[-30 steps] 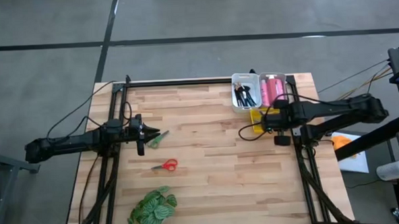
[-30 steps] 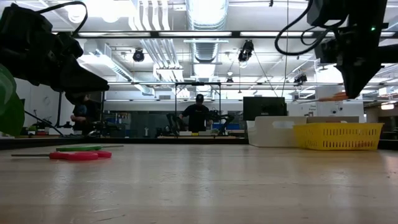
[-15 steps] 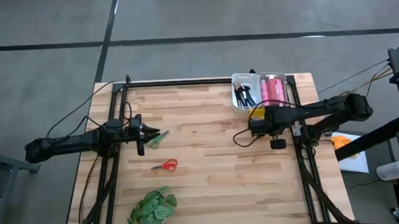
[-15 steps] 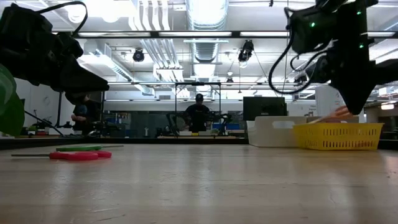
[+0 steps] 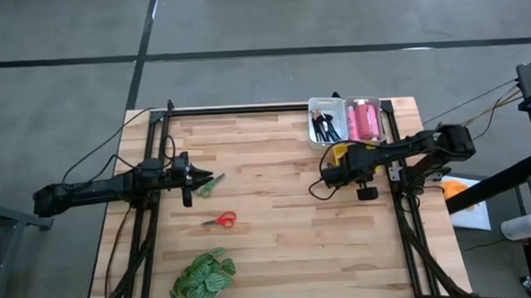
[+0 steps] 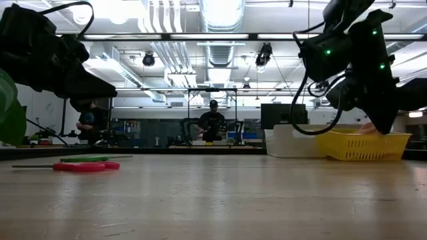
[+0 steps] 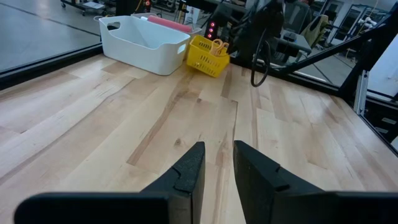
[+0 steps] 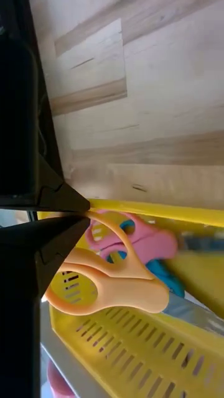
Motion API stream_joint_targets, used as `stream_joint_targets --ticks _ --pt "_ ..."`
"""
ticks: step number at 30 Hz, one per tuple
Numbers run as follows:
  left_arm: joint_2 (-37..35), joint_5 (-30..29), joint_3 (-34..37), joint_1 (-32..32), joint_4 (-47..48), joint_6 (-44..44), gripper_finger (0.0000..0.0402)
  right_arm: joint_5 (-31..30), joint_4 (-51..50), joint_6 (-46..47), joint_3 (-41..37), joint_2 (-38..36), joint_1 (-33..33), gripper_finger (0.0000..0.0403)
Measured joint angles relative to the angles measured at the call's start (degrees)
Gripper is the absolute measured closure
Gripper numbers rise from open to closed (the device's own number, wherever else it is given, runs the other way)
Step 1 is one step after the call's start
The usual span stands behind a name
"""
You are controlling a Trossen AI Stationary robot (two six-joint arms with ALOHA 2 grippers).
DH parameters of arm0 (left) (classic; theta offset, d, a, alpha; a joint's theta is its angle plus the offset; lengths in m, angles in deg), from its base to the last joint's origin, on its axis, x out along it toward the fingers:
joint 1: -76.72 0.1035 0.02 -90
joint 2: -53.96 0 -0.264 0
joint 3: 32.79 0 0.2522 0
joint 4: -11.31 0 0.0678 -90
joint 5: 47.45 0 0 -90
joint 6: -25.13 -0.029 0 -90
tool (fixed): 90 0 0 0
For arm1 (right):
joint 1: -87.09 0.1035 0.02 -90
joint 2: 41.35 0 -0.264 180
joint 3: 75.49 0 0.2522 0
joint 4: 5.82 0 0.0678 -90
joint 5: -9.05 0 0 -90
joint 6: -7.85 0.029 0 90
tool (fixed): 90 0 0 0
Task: Pick & Place Paint Supplies
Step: Put the orange scissors into the yellow bin, then put the green scissors into the yellow bin
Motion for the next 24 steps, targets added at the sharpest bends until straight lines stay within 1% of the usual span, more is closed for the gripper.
stream_joint_targets --ticks 6,14,16,21,24 --pt "0.0 0.0 0.0 0.0 0.02 0.01 0.0315 -0.02 0.82 -0.03 -0.07 -1.42 -0.07 0.0388" --pt "-0.01 0.0 0.0 -0.01 0.01 0.01 0.0315 0.0 0.88 -0.25 -0.07 -1.49 -0.04 0.0385" --pt "0.0 0.0 0.0 0.0 0.02 0.0 0.0315 0.0 0.91 -0.02 -0.07 -1.49 -0.04 0.0372" --pt "0.0 0.0 0.0 0.0 0.0 0.01 0.0315 -0.35 0.82 0.88 -0.07 -1.51 -0.04 0.0315" --pt "0.0 0.0 0.0 -0.02 0.02 0.0 0.0315 -1.39 0.62 2.95 -0.07 -1.51 0.0 0.0298"
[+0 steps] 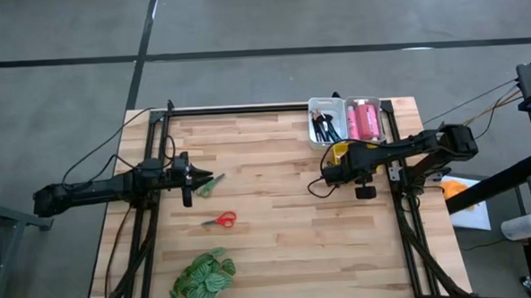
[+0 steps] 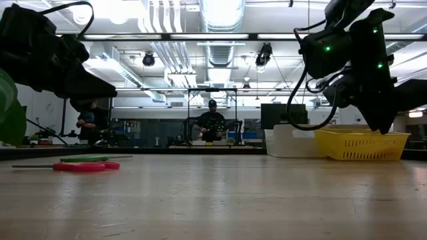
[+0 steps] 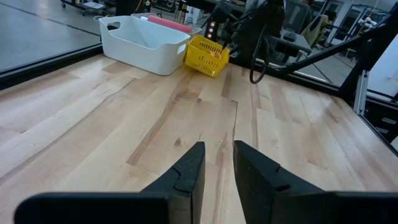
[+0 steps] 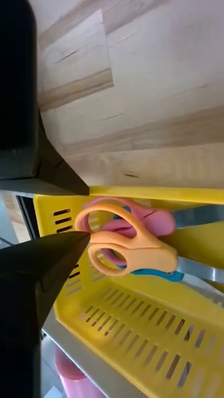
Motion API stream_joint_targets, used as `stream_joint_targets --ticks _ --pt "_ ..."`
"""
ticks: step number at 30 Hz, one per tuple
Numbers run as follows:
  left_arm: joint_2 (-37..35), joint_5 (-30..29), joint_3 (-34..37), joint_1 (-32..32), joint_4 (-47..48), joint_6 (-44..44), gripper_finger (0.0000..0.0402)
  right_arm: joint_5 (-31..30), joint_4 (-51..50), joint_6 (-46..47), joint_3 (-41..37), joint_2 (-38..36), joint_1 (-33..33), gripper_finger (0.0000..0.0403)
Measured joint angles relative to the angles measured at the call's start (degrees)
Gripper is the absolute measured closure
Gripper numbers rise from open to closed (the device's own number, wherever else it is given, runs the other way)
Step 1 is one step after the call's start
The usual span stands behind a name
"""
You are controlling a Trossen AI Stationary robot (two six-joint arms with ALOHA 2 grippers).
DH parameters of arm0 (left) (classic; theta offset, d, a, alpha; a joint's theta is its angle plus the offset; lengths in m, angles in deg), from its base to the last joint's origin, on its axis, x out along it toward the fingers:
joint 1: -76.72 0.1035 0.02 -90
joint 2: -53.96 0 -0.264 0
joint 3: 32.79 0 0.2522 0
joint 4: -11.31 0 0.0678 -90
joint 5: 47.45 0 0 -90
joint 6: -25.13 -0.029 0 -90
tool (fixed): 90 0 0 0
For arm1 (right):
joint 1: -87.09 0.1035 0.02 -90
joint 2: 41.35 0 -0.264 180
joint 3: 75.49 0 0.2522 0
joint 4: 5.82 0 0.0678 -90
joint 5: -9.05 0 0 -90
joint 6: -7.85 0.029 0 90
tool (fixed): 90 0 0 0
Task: Pick & Place Paint Supplies
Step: Put the green scissors into the yellow bin
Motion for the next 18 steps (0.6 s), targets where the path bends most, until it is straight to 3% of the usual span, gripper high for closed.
stream_joint_targets --ticks 9,18 --pt "0.0 0.0 0.0 0.02 -0.01 0.01 0.0315 0.01 -0.87 0.26 0.28 -0.39 -0.02 0.0294" --pt "-0.01 0.0 0.0 0.02 0.0 0.0 0.0315 0.16 -6.89 4.66 6.64 -4.42 -0.02 0.0294"
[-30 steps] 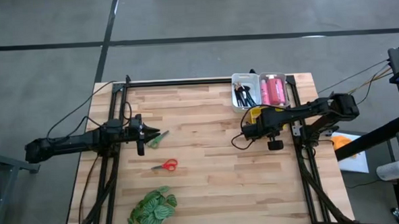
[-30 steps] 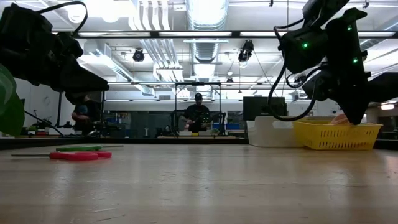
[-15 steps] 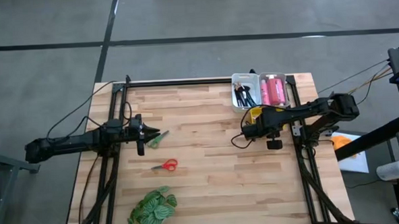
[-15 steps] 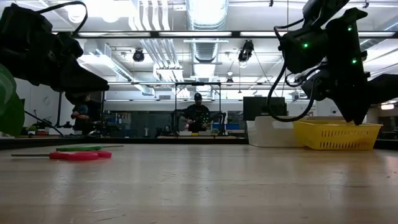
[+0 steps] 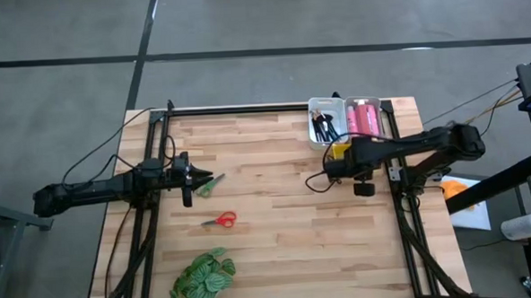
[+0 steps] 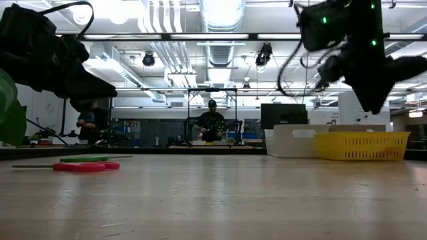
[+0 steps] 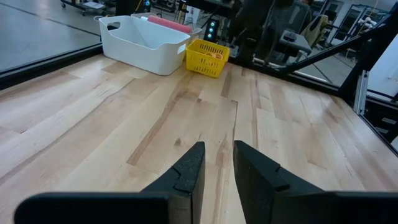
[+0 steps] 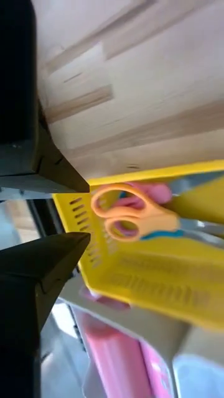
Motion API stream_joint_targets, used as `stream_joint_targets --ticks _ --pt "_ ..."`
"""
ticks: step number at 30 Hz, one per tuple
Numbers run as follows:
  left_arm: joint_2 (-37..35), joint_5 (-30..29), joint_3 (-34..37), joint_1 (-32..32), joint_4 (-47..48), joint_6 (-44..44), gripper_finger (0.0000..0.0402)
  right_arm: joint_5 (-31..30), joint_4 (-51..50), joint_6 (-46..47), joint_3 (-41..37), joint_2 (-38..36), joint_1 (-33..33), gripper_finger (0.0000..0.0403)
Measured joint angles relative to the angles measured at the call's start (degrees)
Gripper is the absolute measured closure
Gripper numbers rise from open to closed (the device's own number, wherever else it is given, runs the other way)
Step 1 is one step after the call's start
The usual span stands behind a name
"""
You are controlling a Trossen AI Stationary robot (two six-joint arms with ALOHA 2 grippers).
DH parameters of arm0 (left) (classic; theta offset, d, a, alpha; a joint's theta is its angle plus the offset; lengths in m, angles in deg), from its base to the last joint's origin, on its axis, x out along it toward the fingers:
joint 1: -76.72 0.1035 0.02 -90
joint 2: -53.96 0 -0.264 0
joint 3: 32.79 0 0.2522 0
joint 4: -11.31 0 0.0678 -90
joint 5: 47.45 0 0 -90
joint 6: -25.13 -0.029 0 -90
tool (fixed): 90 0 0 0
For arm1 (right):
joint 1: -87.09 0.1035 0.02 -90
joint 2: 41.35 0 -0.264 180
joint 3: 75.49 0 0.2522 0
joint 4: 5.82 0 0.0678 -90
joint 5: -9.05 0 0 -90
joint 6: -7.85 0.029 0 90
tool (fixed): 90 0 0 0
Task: Pick & Place Paint Supplies
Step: Put the green scissors into the yellow bin
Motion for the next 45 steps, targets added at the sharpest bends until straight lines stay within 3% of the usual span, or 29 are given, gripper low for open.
stream_joint_targets --ticks 7,11,17,25,29,45 --pt "0.01 0.0 0.0 -0.01 -0.01 0.0 0.0315 -0.02 7.76 0.0 5.54 -7.11 0.0 0.0294" --pt "0.01 -0.02 0.0 0.0 -0.02 0.01 0.0315 0.72 25.91 -2.77 5.86 -13.36 -0.02 0.0294" --pt "-0.01 0.0 0.0 -0.02 -0.02 0.01 0.0315 9.1 56.68 -13.48 -0.61 -21.84 -0.04 0.0294" --pt "-0.01 0.0 0.0 -0.01 -0.02 0.0 0.0315 13.93 78.62 -14.01 -10.37 -25.2 -1.53 0.0294" --pt "-0.02 0.0 0.0 -0.01 -0.01 0.01 0.0315 17.89 81.76 -14.16 -13.06 -24.59 -2.74 0.0294" --pt "0.01 0.0 0.0 -0.01 -0.02 0.01 0.0315 17.99 81.84 -19.66 -13.0 -24.65 -2.75 0.0294"
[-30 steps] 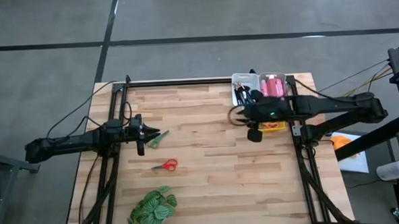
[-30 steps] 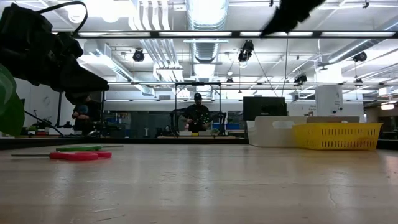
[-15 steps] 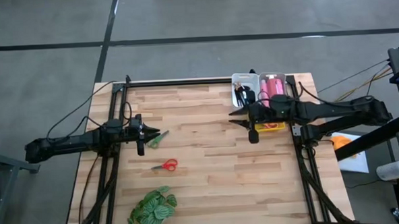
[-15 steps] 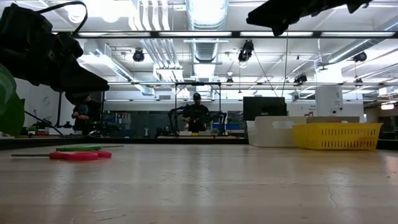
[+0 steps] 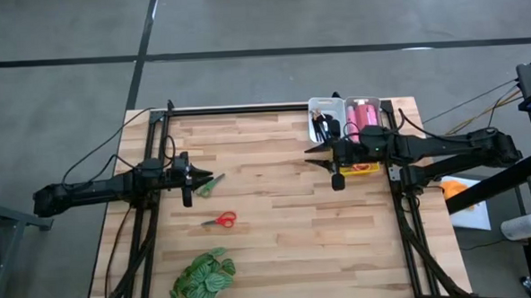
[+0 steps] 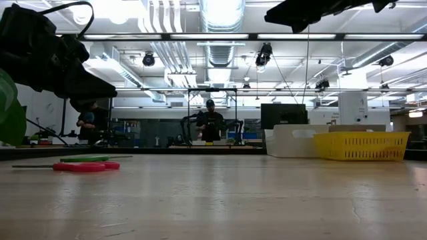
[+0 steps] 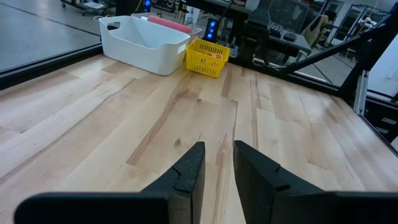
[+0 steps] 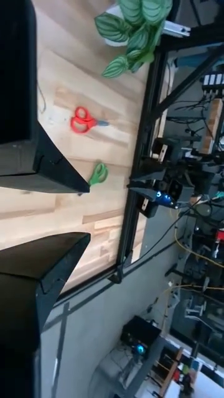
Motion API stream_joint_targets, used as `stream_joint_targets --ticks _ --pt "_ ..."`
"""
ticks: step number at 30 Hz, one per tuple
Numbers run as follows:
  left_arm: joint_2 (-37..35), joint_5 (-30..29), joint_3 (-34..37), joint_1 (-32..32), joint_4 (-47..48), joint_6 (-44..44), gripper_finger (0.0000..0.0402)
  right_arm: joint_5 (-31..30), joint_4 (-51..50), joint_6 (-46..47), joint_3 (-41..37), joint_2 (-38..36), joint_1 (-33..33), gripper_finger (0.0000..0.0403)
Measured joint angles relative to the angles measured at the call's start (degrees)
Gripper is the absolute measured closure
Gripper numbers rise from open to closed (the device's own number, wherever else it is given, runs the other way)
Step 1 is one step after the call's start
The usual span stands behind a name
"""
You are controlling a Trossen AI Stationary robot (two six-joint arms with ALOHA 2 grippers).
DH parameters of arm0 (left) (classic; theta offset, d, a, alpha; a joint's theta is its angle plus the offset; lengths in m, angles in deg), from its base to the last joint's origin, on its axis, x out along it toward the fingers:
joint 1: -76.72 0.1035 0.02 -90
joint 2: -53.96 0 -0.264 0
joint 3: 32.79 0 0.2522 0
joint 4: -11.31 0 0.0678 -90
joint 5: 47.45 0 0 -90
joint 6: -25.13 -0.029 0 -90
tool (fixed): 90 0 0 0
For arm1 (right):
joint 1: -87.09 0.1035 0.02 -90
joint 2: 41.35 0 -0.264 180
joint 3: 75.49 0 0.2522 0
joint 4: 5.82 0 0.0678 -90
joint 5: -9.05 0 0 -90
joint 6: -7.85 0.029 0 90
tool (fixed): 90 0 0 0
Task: Pick & Place Paint Supplies
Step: Put the green scissors into the yellow bin
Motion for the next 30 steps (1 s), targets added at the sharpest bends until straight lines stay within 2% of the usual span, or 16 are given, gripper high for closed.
stream_joint_targets --ticks 21,22,23,26,27,30 --pt "-0.02 0.02 0.0 -0.01 0.0 0.77 0.0315 -0.02 -0.39 1.69 -0.04 1.14 0.0 0.0294" --pt "0.0 0.15 0.0 0.0 0.0 3.88 0.0315 -0.02 -0.39 1.69 -0.07 1.14 0.0 0.0294" --pt "-0.01 0.91 0.0 0.01 -0.08 10.58 0.0315 -0.02 -0.39 1.69 -0.11 1.14 0.0 0.0294" --pt "-0.01 2.52 0.0 0.02 -0.55 37.84 0.0315 -0.04 -0.39 1.69 -0.15 1.14 0.0 0.0294" --pt "0.03 2.78 -0.01 0.02 -0.52 42.47 0.0315 -0.02 -0.39 1.69 -0.15 1.14 0.0 0.0294" --pt "0.05 7.6 -1.42 0.02 2.26 41.46 0.0315 -0.04 -0.39 1.69 -0.15 1.14 0.0 0.0294"
